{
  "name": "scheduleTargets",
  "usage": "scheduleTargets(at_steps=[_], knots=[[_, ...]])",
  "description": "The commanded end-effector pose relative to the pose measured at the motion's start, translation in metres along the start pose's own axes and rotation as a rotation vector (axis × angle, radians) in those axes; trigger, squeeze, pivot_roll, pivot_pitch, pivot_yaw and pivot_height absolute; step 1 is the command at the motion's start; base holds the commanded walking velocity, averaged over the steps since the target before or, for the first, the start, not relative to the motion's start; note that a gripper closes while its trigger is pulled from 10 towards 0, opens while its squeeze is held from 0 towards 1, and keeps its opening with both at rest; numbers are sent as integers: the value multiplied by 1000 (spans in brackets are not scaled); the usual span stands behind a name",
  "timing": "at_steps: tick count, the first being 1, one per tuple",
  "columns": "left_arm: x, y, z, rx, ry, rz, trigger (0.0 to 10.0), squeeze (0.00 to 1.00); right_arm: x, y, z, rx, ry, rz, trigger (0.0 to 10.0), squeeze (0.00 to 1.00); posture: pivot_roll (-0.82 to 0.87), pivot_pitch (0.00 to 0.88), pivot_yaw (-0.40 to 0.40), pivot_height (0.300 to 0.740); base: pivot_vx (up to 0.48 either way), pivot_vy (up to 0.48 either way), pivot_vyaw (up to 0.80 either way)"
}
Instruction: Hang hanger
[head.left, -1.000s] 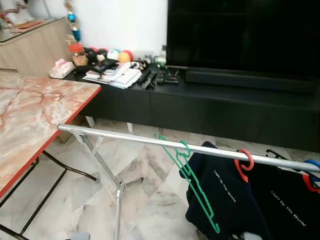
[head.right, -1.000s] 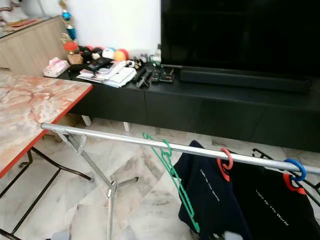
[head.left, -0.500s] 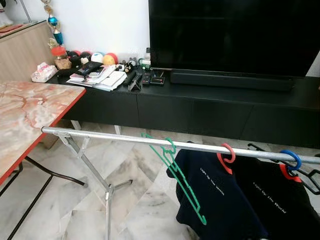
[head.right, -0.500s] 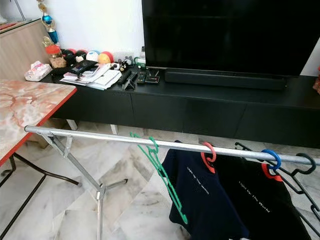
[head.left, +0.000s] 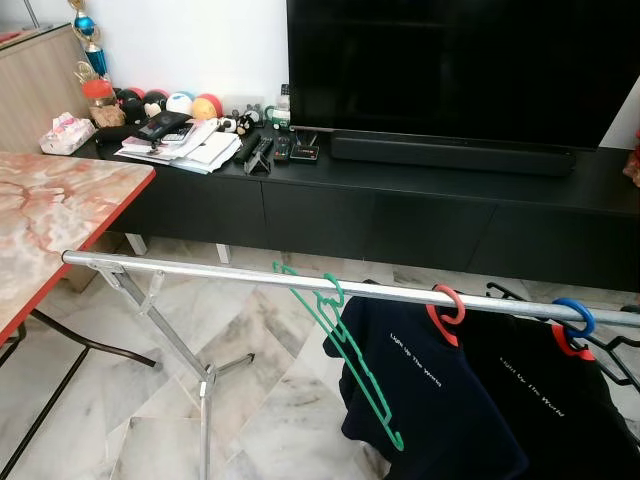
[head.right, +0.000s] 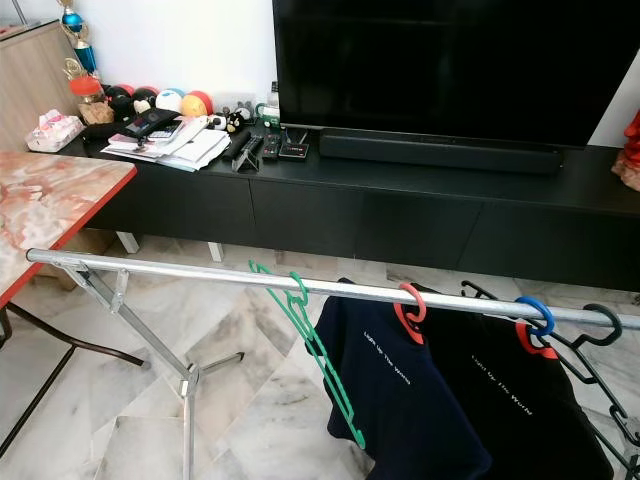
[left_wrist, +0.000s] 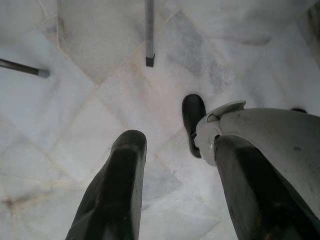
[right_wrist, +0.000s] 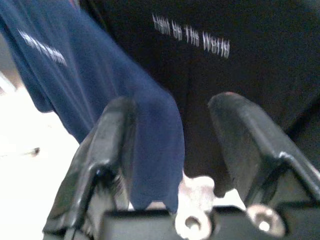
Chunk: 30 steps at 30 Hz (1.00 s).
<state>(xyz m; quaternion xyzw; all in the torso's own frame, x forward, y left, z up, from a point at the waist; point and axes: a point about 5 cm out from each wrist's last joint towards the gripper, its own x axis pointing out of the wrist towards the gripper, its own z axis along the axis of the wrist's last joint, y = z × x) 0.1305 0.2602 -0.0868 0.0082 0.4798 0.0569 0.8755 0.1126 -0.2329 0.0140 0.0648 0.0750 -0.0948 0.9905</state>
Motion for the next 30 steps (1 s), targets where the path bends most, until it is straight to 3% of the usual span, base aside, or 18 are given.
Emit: scheduleTargets(at_steps=[1, 4, 7, 11, 15, 20, 23, 30], knots=[[-1, 3, -5, 17, 30, -2, 10000, 0, 28, 8, 46, -48, -160, 52, 10000, 0, -137, 81, -22, 740, 0, 0, 0], [-1, 2, -3, 33, 33, -9, 10000, 0, 63, 9, 78, -36, -225, 88, 10000, 0, -148, 69, -19, 740, 0, 0, 0], [0, 1, -2, 36, 31, -11, 10000, 0, 73, 16, 83, -20, -187, 143, 10000, 0, -149, 66, -21, 740, 0, 0, 0], [2, -4, 3, 39, 16, -22, 10000, 0, 82, 52, 73, -30, 2, 465, 10000, 0, -119, 47, -39, 740, 0, 0, 0], [4, -14, 5, 46, 6, -41, 10000, 0, 84, 59, 60, -65, 173, 604, 10000, 0, -101, 38, -47, 740, 0, 0, 0], [5, -36, -3, 52, 13, -64, 10000, 0, 87, 52, 54, -120, 246, 640, 10000, 0, -89, 22, -49, 740, 0, 0, 0], [6, -49, -5, 57, 19, -78, 10000, 0, 103, 47, 55, -115, 247, 584, 10000, 0, -84, 17, -50, 740, 0, 0, 0], [10, -56, 6, 61, -2, -86, 10000, 0, 136, 57, 65, -171, 229, 549, 10000, 0, -86, 21, -54, 740, 0, 0, 0]])
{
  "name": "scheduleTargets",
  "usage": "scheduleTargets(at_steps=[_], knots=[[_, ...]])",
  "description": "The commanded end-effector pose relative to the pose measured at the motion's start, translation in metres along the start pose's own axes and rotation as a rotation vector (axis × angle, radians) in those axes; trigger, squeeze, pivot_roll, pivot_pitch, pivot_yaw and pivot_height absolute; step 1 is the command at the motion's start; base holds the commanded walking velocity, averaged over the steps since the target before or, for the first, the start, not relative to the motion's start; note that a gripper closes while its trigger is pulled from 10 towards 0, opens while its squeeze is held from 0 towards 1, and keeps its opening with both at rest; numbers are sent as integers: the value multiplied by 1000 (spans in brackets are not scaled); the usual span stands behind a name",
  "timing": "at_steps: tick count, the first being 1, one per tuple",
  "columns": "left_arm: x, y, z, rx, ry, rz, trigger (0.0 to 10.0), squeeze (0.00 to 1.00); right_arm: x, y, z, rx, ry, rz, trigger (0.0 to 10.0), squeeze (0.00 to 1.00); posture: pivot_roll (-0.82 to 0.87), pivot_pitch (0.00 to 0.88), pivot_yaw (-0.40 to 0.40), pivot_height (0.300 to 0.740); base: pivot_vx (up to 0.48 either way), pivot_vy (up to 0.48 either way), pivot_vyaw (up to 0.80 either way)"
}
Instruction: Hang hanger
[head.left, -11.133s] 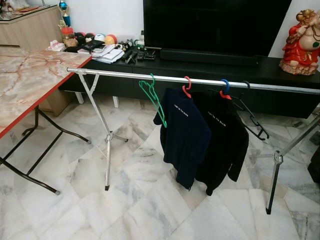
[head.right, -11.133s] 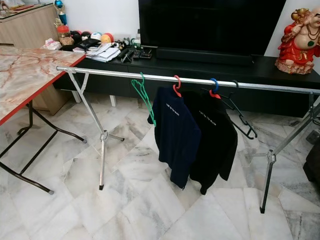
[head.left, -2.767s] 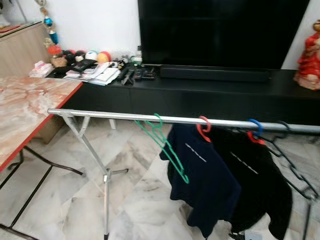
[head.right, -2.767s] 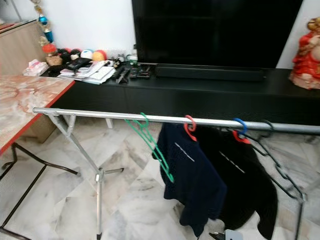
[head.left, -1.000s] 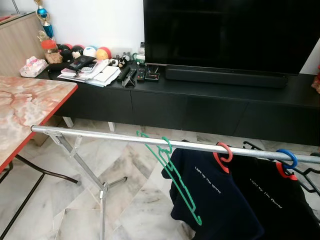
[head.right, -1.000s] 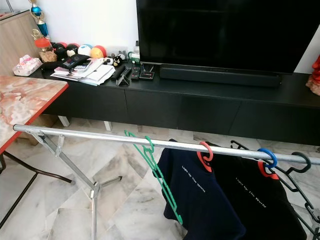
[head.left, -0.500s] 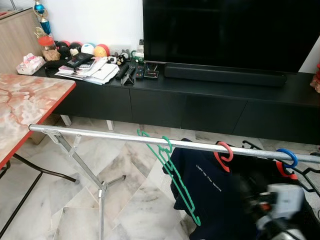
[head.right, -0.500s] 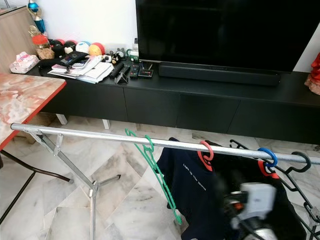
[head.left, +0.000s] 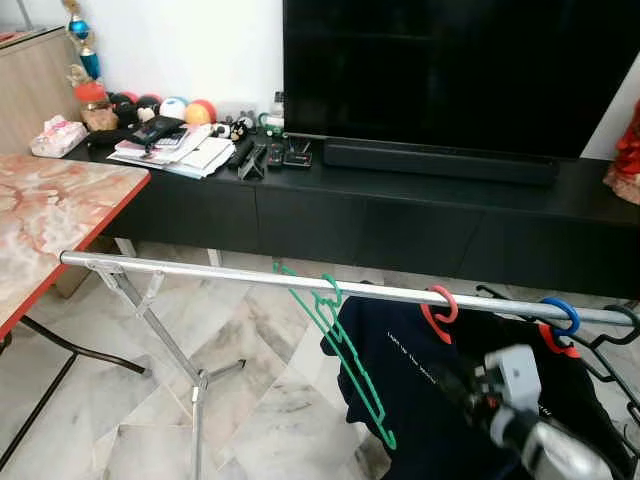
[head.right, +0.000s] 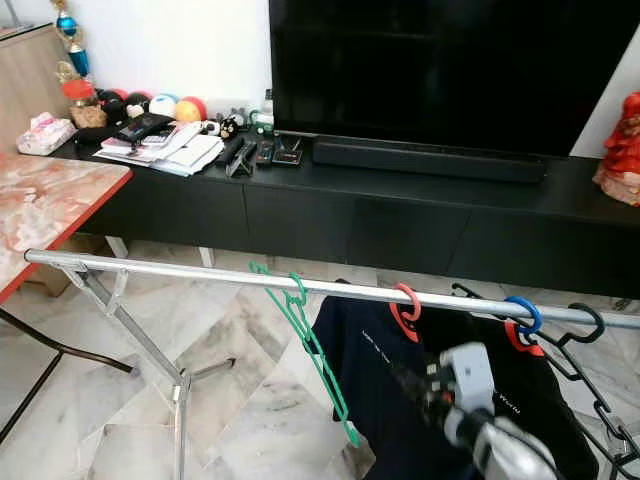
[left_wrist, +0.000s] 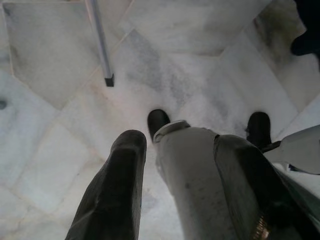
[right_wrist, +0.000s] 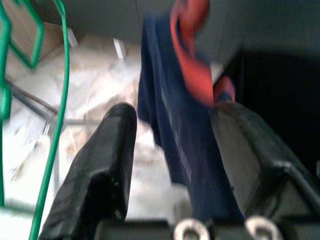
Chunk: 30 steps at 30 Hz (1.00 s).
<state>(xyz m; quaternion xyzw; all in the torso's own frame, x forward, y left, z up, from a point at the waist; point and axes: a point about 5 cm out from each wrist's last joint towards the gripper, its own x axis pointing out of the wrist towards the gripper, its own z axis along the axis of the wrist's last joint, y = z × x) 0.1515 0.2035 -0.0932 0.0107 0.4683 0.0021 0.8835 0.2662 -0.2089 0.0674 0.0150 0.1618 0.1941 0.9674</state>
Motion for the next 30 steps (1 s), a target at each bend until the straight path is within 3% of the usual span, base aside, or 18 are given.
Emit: scheduleTargets(at_steps=[1, 9, 12, 16, 17, 18, 20, 30], knots=[[-1, 3, -4, 3, 24, 9, 10000, 0, 1, -2, -5, -12, 23, -1, 10000, 0, -86, 21, -54, 740, 0, 0, 0], [2, 10, 13, -11, -11, 22, 10000, 0, 30, 6, -15, 0, 77, 54, 10000, 0, -52, 28, -50, 740, 0, 0, 0], [2, 24, 30, 2, -90, 74, 10000, 0, 38, 6, -21, 38, 94, 28, 10000, 0, -42, 49, -46, 740, 0, 0, 0], [-2, 41, 40, -38, -150, 148, 10000, 0, 42, 9, -25, 48, 97, 39, 10000, 0, -23, 76, -35, 740, 0, 0, 0], [-4, 51, 47, -75, -192, 184, 10000, 0, 44, 13, -30, 57, 109, 50, 9216, 0, -15, 77, -28, 740, 0, 0, 0], [-4, 51, 47, -75, -192, 184, 10000, 0, 44, 13, -30, 57, 109, 50, 9216, 0, -15, 77, -28, 740, 0, 0, 0], [-6, 59, 61, -67, -257, 192, 10000, 0, 44, 15, -40, 93, 118, 43, 0, 0, -10, 95, -19, 740, 0, 0, 0], [-6, 48, 74, -14, -354, 157, 10000, 0, 34, -1, -45, 92, 103, -34, 0, 0, -29, 149, -12, 740, 0, 0, 0]])
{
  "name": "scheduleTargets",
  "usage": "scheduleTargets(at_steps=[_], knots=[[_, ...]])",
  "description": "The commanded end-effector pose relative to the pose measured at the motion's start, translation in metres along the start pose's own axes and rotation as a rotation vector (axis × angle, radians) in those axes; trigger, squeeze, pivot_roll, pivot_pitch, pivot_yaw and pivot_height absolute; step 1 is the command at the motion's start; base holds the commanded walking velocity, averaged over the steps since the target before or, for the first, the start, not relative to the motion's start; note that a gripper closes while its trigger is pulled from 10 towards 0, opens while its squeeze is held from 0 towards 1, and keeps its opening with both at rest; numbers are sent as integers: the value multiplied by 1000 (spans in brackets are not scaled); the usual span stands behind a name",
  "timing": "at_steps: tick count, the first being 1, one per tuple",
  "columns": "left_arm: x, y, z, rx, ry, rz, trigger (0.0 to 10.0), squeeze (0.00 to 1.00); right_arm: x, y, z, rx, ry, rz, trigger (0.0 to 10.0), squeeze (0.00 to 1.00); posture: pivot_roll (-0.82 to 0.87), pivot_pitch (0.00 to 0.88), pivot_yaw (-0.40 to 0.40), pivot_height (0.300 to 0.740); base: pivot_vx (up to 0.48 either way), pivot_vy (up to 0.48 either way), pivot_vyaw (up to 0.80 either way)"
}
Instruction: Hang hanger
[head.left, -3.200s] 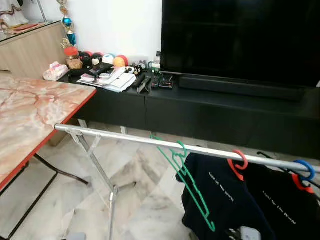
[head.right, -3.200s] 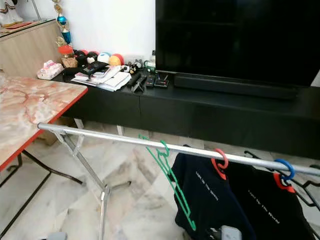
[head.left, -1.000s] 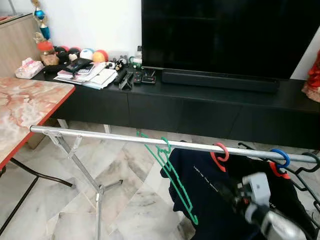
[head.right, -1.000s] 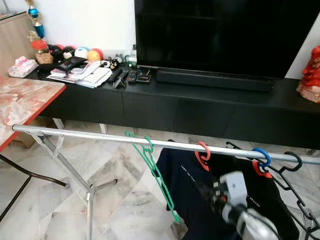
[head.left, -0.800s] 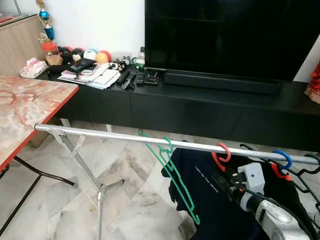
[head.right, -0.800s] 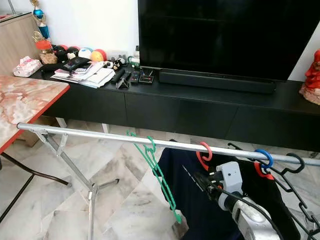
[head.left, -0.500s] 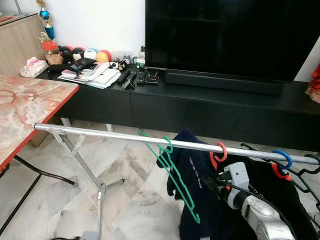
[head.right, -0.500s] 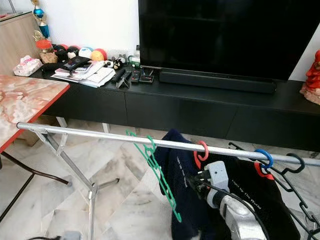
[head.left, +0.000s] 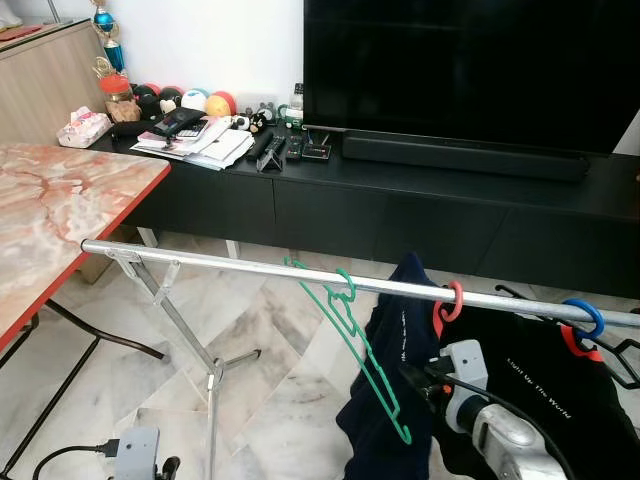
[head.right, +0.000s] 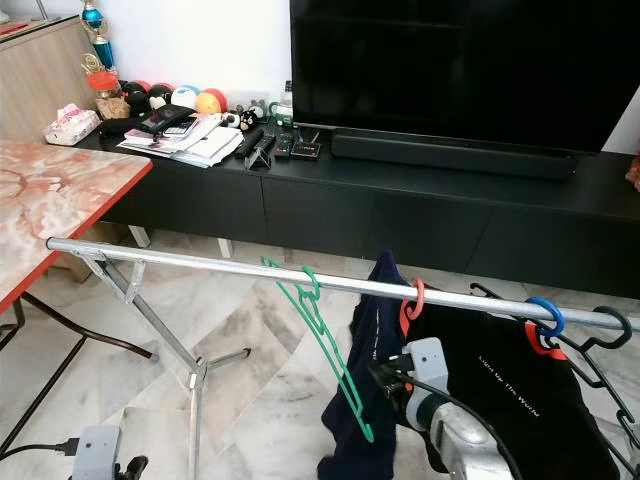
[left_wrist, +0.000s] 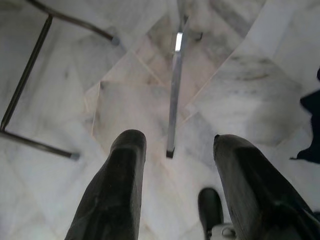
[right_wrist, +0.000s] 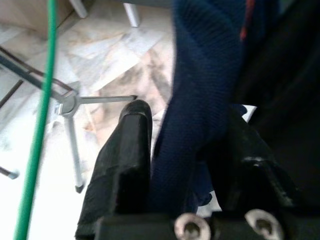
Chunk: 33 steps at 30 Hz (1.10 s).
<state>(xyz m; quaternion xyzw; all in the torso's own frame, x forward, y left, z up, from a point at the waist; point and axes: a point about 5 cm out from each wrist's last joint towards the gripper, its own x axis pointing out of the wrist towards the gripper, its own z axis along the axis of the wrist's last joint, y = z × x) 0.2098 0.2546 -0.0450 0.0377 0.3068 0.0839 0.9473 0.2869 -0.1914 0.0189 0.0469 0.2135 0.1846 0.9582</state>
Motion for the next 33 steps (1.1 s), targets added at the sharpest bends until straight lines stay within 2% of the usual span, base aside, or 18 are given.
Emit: scheduleTargets(at_steps=[1, 5, 10, 19, 24, 29, 33], knots=[[0, -8, 1, 17, -22, -26, 10000, 0, -6, -8, -6, 8, 3, -38, 0, 0, -28, 151, -12, 740, 0, 0, 0], [0, -15, 7, 30, -68, -49, 10000, 0, -11, -14, -2, 0, -27, -81, 0, 0, -38, 182, -12, 740, 0, 0, 0], [0, -25, 9, 45, -77, -85, 10000, 0, -16, -17, -2, 4, -49, -101, 0, 0, -74, 202, -5, 740, 0, 0, 0], [-4, -32, 12, 31, -122, -58, 10000, 0, -25, -17, -8, 1, -62, -114, 0, 0, -38, 165, -28, 740, 0, 0, 0], [-3, -28, 16, 60, -140, -62, 10000, 0, -23, -15, 7, 38, -173, -137, 0, 0, -48, 157, -15, 740, 0, 0, 0], [-4, -18, 16, 60, -141, -27, 10000, 0, -24, -9, 7, 47, -216, -136, 0, 0, -39, 148, 6, 740, 0, 0, 0], [-8, -10, 7, 64, -111, -18, 10000, 0, -29, -4, 10, 78, -300, -167, 0, 0, -56, 134, 15, 740, 0, 0, 0]])
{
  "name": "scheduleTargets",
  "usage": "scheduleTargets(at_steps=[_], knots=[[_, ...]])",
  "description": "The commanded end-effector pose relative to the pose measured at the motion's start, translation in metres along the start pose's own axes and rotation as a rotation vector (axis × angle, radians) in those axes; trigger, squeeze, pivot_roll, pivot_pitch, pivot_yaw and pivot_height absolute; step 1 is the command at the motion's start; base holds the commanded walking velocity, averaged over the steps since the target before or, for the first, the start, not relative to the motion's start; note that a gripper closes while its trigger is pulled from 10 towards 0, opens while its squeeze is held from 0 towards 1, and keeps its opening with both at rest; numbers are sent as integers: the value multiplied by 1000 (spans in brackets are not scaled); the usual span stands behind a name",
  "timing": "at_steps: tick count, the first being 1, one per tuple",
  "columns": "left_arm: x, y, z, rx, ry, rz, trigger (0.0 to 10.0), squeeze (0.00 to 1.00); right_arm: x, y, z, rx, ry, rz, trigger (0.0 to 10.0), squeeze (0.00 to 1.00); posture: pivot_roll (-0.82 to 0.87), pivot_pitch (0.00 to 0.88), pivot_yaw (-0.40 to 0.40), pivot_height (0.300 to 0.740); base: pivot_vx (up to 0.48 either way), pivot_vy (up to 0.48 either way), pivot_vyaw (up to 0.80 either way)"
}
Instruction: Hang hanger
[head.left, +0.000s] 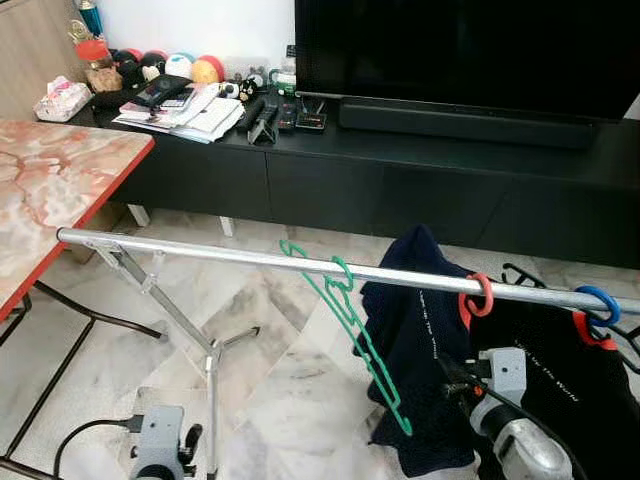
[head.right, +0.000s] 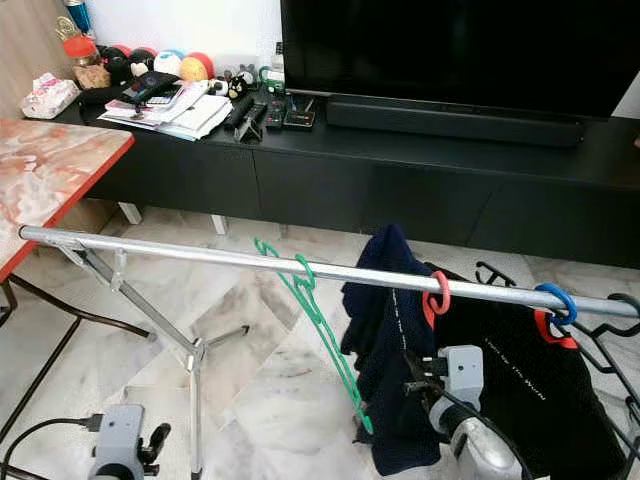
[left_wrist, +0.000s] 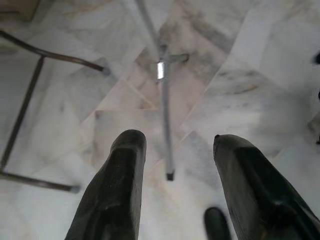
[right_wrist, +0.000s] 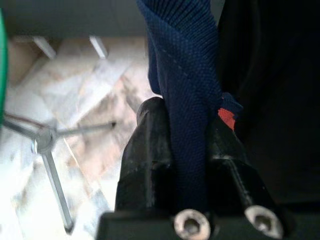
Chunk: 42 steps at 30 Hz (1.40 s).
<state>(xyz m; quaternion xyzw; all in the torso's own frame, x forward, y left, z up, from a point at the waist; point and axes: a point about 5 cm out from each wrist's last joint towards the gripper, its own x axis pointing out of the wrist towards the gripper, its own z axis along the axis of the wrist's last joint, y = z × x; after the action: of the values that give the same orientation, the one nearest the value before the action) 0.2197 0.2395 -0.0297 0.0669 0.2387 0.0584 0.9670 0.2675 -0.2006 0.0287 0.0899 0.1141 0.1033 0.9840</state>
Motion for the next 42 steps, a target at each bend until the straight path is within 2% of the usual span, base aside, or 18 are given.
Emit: scheduleTargets(at_steps=[1, 4, 6, 12, 14, 18, 21, 24, 26, 31, 35, 39, 40, 41, 42], knots=[[-7, 4, -13, 8, 42, 9, 10000, 0, -4, -3, 11, 5, -88, -32, 0, 0, -60, 132, 14, 740, 0, 0, 0], [-8, 5, -18, 5, 64, 17, 10000, 0, -9, -2, 17, -5, -136, -47, 0, 0, -82, 122, 10, 740, 0, 0, 0], [-9, -1, -24, -4, 98, 11, 10000, 0, -17, -1, 23, 1, -181, -61, 0, 0, -82, 117, -3, 740, 0, 0, 0], [-10, -11, -29, 1, 128, -19, 10000, 0, -30, 6, 21, -17, -185, -48, 0, 0, -86, 122, -7, 740, 0, 0, 0], [-12, -11, -35, 8, 152, -44, 10000, 0, -44, 12, 9, -5, -151, -67, 0, 0, -122, 122, -5, 740, 0, 0, 0], [-13, -9, -38, 21, 175, -47, 10000, 0, -54, 15, 0, 9, -124, -84, 0, 0, -135, 140, 1, 740, 0, 0, 0], [-13, -3, -38, 19, 176, -37, 10000, 0, -71, 18, -13, 18, -104, -132, 0, 0, -130, 163, 16, 740, 0, 0, 0], [-13, -1, -38, 21, 176, -36, 10000, 0, -74, 21, -16, 37, -110, -143, 0, 0, -126, 164, 24, 740, 0, 0, 0], [-15, 6, -40, 28, 181, -30, 10000, 0, -79, 27, -25, 71, -87, -162, 0, 0, -127, 175, 36, 740, 0, 0, 0], [-18, 5, -47, 6, 216, -17, 10000, 0, -77, 20, -59, 98, 44, -217, 0, 0, -128, 152, 2, 740, 0, 0, 0], [-14, -3, -44, -29, 213, -10, 10000, 0, -68, 13, -58, 96, 63, -198, 0, 0, -111, 147, -22, 740, 0, 0, 0], [-16, -13, -48, -65, 235, -6, 10000, 0, -52, 0, -47, 41, 57, -172, 0, 0, -88, 132, -29, 740, 0, 0, 0], [-18, -14, -51, -68, 246, -5, 10000, 0, -49, -2, -46, 34, 60, -170, 314, 0, -87, 124, -32, 740, 0, 0, 0], [-20, -14, -54, -74, 258, -3, 10000, 0, -47, -4, -46, 29, 66, -171, 1490, 0, -84, 116, -35, 740, 0, 0, 0], [-21, -15, -56, -78, 266, -1, 10000, 0, -46, -6, -46, 25, 70, -173, 1490, 0, -83, 112, -36, 740, 0, 0, 0]])
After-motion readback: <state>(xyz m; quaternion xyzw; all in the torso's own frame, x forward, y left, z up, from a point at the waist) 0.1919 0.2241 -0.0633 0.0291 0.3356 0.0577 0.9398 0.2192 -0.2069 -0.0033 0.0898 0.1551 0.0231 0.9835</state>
